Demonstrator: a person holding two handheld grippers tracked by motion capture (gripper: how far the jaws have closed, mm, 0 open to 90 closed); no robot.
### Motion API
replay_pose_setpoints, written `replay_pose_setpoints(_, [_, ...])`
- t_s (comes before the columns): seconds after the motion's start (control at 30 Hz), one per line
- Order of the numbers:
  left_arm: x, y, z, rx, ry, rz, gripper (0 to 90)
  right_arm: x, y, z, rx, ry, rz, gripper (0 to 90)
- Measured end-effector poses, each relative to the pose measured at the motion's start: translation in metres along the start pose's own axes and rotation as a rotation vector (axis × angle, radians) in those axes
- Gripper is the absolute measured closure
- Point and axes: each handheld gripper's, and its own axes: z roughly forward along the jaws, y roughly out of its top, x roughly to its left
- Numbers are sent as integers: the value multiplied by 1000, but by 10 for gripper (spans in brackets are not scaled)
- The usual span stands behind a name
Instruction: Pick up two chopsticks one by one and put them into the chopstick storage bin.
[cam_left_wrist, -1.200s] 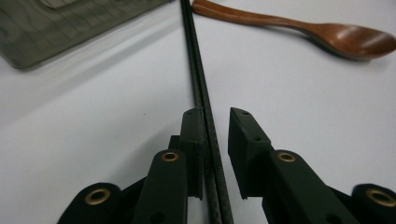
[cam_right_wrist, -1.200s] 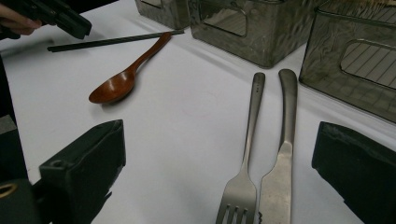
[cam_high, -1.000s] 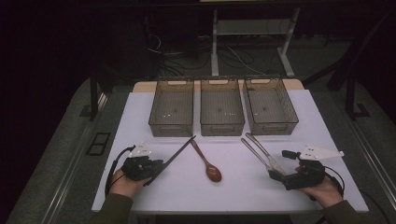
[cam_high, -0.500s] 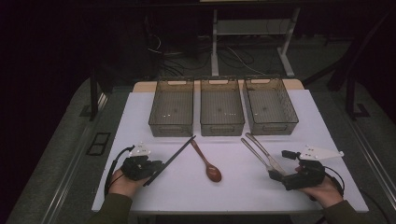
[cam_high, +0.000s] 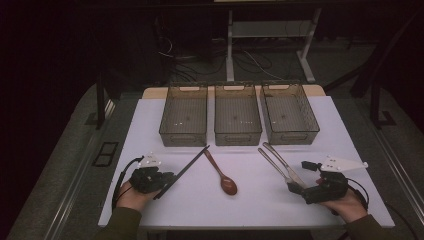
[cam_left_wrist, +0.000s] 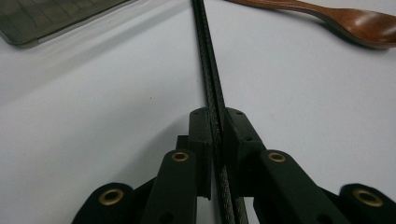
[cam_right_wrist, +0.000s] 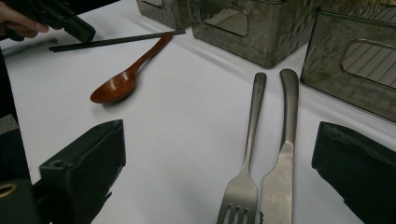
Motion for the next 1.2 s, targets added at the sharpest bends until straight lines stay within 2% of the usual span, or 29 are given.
replay_pose_setpoints(0.3, [0,-1,3,18,-1,5,796,0,0,0,0,1,0,21])
replay_pose_setpoints(0.4, [-4,-1,3,24,23,17,800,0,0,0,-1,1,-2,21])
replay_pose_setpoints(0.43, [-4,-1,3,30,32,35,803,0,0,0,-1,1,-2,21])
replay_pose_setpoints(0.63, [-13,-3,4,20,89,49,829,0,0,-1,-1,-1,2,21])
replay_pose_setpoints(0.87, [-12,-2,4,21,87,30,846,0,0,0,0,-1,2,21])
replay_pose_setpoints(1.0, [-12,0,4,30,88,-6,851,0,0,0,1,0,1,21])
replay_pose_setpoints(1.13, [-12,1,4,25,86,-9,852,0,0,0,0,-1,1,21])
replay_pose_setpoints(1.2, [-12,2,1,6,80,-25,853,0,0,-1,0,-1,2,21])
